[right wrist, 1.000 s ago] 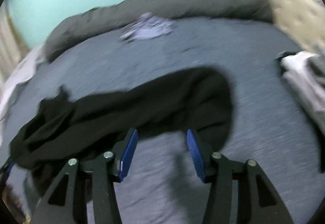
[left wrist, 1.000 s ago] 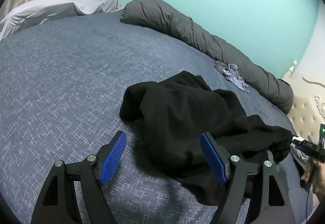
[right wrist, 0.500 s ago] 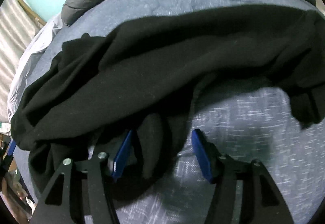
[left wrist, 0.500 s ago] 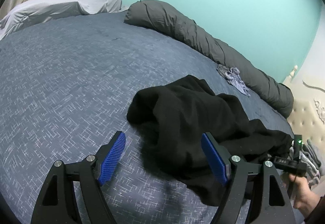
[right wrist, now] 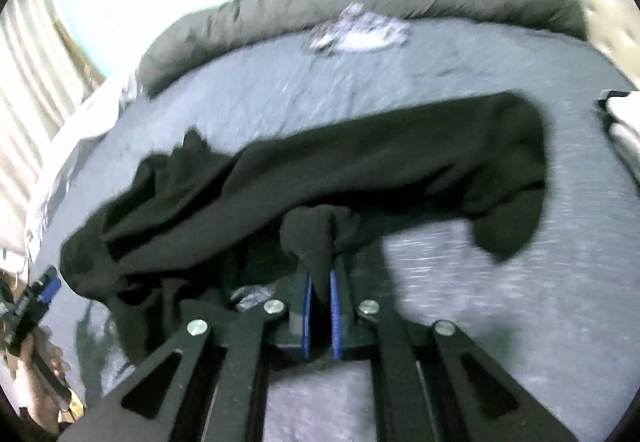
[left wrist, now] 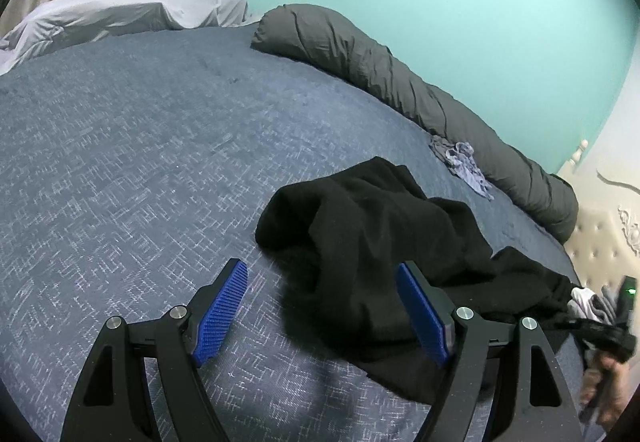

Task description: Fold clothes

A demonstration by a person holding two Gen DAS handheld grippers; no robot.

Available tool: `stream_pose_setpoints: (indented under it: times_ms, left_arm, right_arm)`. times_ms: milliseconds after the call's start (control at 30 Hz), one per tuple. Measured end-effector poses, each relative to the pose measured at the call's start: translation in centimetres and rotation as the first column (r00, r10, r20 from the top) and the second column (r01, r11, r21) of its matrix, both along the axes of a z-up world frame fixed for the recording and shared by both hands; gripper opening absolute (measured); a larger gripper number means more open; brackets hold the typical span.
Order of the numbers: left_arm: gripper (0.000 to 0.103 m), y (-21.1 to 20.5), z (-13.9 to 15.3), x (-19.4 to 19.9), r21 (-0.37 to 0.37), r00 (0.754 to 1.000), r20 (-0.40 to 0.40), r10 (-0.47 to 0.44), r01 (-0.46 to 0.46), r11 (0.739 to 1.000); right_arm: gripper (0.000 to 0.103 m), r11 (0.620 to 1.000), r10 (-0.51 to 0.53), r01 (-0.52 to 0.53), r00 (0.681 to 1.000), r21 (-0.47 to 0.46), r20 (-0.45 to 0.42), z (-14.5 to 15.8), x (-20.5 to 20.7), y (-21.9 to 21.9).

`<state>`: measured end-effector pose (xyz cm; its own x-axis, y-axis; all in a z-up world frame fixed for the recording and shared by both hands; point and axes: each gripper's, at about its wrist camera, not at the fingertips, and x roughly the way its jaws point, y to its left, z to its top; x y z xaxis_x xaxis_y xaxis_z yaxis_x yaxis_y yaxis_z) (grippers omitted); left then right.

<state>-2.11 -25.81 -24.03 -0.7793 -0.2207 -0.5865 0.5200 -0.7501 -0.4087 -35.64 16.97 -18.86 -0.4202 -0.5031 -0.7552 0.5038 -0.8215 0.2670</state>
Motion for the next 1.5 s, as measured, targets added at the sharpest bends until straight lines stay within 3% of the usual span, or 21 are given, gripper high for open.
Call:
stream_pose_setpoints:
  times_ms: [200, 400, 533, 600, 700, 767, 833, 867, 967, 1067, 1233, 1500]
  left_arm:
    - [0.081, -0.1, 0.9, 1.0, 0.01, 1.0, -0.029, 0.013, -0.013, 1.0]
    - [0.081, -0.2, 1.0, 1.7, 0.037, 0.999, -0.041, 0.012, -0.011, 0.999]
    - [0.081, -0.3, 0.5, 1.9, 0.047, 1.0, -0.025, 0.011, -0.01, 0.999]
    - [0.081, -0.4, 0.4, 2.0, 0.048, 1.0, -0.02, 0.014, -0.013, 0.999]
    - [0.081, -0.6, 0.2, 2.1, 0.051, 1.0, -0.013, 0.019, -0.018, 0.999]
    - [0.081, -0.8, -0.1, 2.0, 0.056, 1.0, -0.006, 0.021, -0.02, 0.998]
    - [0.081, -1.0, -0.3, 1.8, 0.059, 1.0, -0.001, 0.02, -0.02, 0.998]
    - [0.081, -1.0, -0.4, 1.6, 0.059, 1.0, 0.001, 0.019, -0.019, 0.998]
    - [0.081, -1.3, -0.6, 1.1, 0.062, 1.0, 0.008, 0.017, -0.018, 0.998]
    - [0.081, -1.7, -0.9, 0.3, 0.069, 1.0, 0.018, 0.017, -0.018, 0.997]
    - [0.081, -2.2, -1.6, -1.1, 0.077, 0.999, 0.045, 0.007, -0.011, 0.997]
    - [0.08, -2.8, -3.5, -4.3, 0.073, 0.992, 0.127, -0.015, 0.006, 0.997]
  right_arm:
    - [0.007, 0.992, -0.125, 0.124, 0.989, -0.018, -0.077, 4.2, 1.6, 7.9]
    - [0.006, 0.959, -0.283, 0.283, 0.951, -0.014, -0.126, 6.6, 1.8, 15.8]
    - [0.006, 0.919, -0.379, 0.388, 0.917, 0.062, -0.12, 5.1, 0.9, 19.3]
    - [0.007, 0.902, -0.404, 0.411, 0.912, 0.131, -0.076, 2.9, 0.0, 20.3]
    - [0.008, 0.897, -0.42, 0.418, 0.907, 0.143, -0.018, 0.5, -0.5, 21.2]
    - [0.017, 0.889, -0.433, 0.43, 0.901, 0.158, -0.016, -0.2, -0.6, 20.9]
    - [0.029, 0.87, -0.448, 0.45, 0.892, 0.202, -0.059, -0.2, -0.6, 20.2]
    - [0.031, 0.863, -0.448, 0.457, 0.889, 0.215, -0.092, 0.1, -0.5, 19.7]
    - [0.036, 0.883, -0.424, 0.443, 0.895, 0.158, -0.139, 1.8, 0.1, 18.5]
    - [0.047, 0.909, -0.388, 0.407, 0.904, 0.087, -0.177, 3.1, 0.9, 16.5]
    - [0.051, 0.96, -0.278, 0.276, 0.954, -0.038, -0.108, 1.9, 2.2, 11.4]
    - [0.052, 0.968, -0.175, 0.176, 0.984, -0.179, 0.023, -3.9, 3.8, 4.8]
